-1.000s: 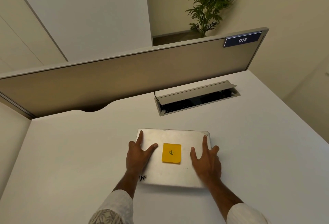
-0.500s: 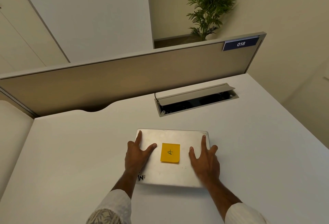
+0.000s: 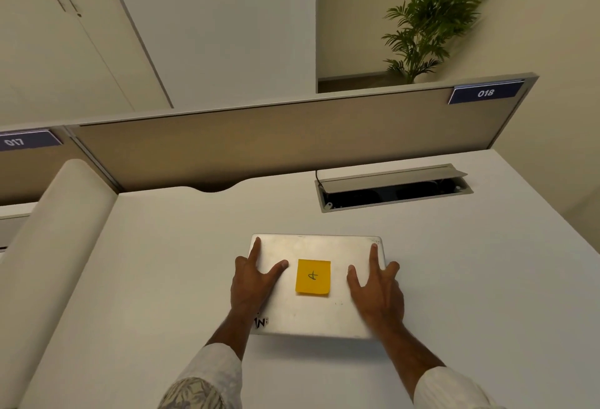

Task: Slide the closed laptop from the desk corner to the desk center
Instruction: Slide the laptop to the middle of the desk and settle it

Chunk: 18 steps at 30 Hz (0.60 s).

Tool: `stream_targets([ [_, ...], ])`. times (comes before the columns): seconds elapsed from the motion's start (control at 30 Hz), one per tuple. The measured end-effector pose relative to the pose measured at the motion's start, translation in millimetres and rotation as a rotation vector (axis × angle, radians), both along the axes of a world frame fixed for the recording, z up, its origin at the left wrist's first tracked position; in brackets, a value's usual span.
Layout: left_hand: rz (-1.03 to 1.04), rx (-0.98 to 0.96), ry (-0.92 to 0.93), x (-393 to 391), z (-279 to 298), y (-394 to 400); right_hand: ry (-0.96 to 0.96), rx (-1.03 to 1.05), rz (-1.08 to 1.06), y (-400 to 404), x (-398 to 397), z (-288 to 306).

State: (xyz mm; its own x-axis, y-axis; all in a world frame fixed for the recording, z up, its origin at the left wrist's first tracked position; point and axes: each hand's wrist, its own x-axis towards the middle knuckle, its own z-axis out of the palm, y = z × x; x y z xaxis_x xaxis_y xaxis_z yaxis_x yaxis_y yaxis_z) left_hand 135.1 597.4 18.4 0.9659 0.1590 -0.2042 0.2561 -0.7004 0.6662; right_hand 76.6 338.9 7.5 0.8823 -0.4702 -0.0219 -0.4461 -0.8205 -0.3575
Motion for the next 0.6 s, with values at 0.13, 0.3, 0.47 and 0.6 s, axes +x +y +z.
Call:
stream_targets([
  [0.13,0.039,0.000,-0.006,-7,2,14,-0.006,-0.001,0.044,11,5,3],
  [0.3,0.077,0.001,-0.010,-16,4,26,-0.005,0.006,0.090,18,10,6],
  [0.47,0.096,0.008,-0.003,-23,4,32,-0.006,0.015,0.134,21,14,11],
  [0.6,0.069,0.066,0.017,-26,3,35,-0.004,0.001,0.165,18,18,14],
])
